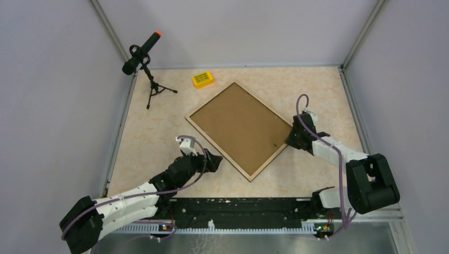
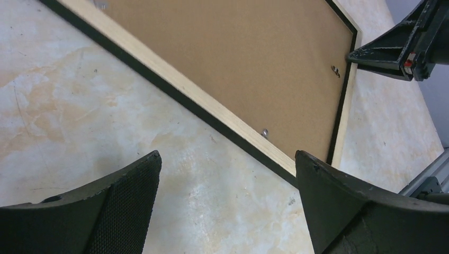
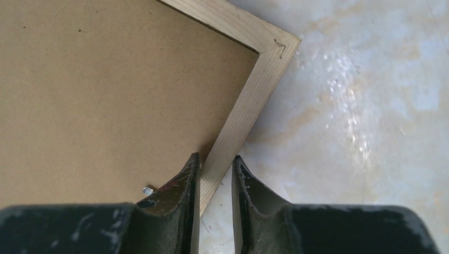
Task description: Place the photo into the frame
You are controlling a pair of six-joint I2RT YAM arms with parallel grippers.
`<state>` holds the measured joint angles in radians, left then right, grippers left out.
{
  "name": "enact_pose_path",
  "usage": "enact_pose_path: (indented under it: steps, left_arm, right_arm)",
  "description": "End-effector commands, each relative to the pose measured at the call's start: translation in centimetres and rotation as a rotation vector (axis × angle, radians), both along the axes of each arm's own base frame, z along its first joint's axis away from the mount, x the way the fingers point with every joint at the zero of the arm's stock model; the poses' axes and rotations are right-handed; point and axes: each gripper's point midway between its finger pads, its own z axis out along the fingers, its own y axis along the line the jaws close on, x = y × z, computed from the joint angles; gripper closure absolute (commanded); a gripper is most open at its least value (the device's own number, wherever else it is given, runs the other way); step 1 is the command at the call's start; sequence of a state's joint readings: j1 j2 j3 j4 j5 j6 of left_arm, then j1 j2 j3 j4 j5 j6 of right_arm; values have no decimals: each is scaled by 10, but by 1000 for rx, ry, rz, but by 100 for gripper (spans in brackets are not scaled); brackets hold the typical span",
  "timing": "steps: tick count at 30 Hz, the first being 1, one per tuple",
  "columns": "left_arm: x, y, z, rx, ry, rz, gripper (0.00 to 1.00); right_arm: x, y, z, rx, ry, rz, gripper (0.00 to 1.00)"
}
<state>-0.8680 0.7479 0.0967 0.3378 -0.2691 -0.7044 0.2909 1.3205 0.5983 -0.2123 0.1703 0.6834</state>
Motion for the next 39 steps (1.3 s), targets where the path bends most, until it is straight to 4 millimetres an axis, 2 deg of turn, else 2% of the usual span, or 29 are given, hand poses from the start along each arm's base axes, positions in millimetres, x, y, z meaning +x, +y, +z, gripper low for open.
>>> enact_pose_path:
  steps: [1, 5, 8, 12, 13, 15, 18, 20, 21, 24, 29, 32, 36, 39]
  left_arm:
    - [2, 0, 4, -25, -17, 5, 1]
    - [4, -2, 2, -11, -6, 4, 2]
    - [5, -5, 1, 0, 1, -4, 2]
    - [5, -7, -1, 14, 11, -13, 2]
    - [6, -7, -1, 15, 10, -12, 2]
    - [6, -7, -1, 14, 12, -12, 2]
    - [6, -8, -1, 14, 12, -13, 2]
    - [7, -8, -1, 12, 12, -12, 2]
    - [7, -8, -2, 14, 13, -12, 2]
    - [8, -9, -3, 20, 19, -16, 2]
    - [6, -11, -3, 22, 18, -32, 2]
    - [5, -9, 0, 1, 4, -28, 1]
    - [2, -5, 1, -23, -14, -25, 2]
    - [1, -3, 3, -39, -24, -18, 2]
  right_arm:
    - [26, 19, 17, -65, -117, 324, 100]
    - [34, 39, 11, -5, -103, 462, 100]
    - [46, 40, 0, -27, -39, 480, 100]
    - [73, 43, -1, -56, 24, 490, 100]
    - [82, 46, 5, -59, 30, 489, 96]
    - [84, 45, 7, -60, 83, 474, 76]
    - [68, 42, 14, -52, 171, 410, 44]
    - [54, 45, 23, -56, 175, 359, 33]
    - [49, 47, 29, -58, 160, 330, 31]
    - [38, 55, 36, 23, 142, 220, 29]
    - [34, 46, 32, 65, 168, -34, 27]
    - [39, 53, 26, 104, 203, -83, 28]
    - [38, 45, 22, 55, 257, -178, 28]
    - [33, 49, 13, 45, 276, -175, 29]
